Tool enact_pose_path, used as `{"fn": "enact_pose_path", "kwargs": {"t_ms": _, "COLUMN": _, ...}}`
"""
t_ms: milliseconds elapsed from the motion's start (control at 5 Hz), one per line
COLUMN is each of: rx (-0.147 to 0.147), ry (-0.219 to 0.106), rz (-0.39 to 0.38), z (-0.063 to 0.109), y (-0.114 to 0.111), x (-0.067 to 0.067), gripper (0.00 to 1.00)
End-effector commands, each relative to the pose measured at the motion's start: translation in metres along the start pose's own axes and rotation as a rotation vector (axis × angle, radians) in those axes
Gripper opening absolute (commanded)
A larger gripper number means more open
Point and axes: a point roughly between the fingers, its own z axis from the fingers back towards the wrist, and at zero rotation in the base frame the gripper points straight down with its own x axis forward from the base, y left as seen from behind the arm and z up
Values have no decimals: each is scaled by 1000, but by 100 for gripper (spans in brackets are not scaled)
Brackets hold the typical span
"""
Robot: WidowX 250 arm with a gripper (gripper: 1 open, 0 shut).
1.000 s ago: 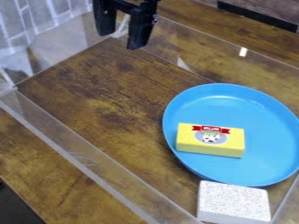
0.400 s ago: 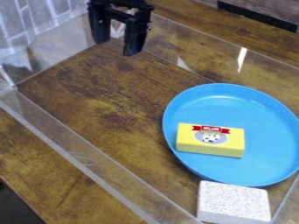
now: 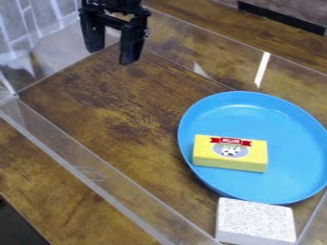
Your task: Put the yellow block in the blue tray
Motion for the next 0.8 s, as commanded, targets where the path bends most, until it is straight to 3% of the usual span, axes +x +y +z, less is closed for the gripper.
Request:
{"fn": "enact_pose_path", "kwargs": {"t_ms": 0, "rx": 8, "ry": -67, "rz": 57, "z": 32, "y": -1, "x": 8, "gripper": 100}}
{"fn": "enact_pose_path", "kwargs": {"t_ms": 200, "rx": 8, "ry": -71, "rz": 99, "z": 46, "y": -6, "x": 10, "gripper": 100}}
{"fn": "enact_pose_path", "kwargs": {"t_ms": 600, "rx": 19, "ry": -45, "rz": 116, "z": 38, "y": -7, "x": 11, "gripper": 100}}
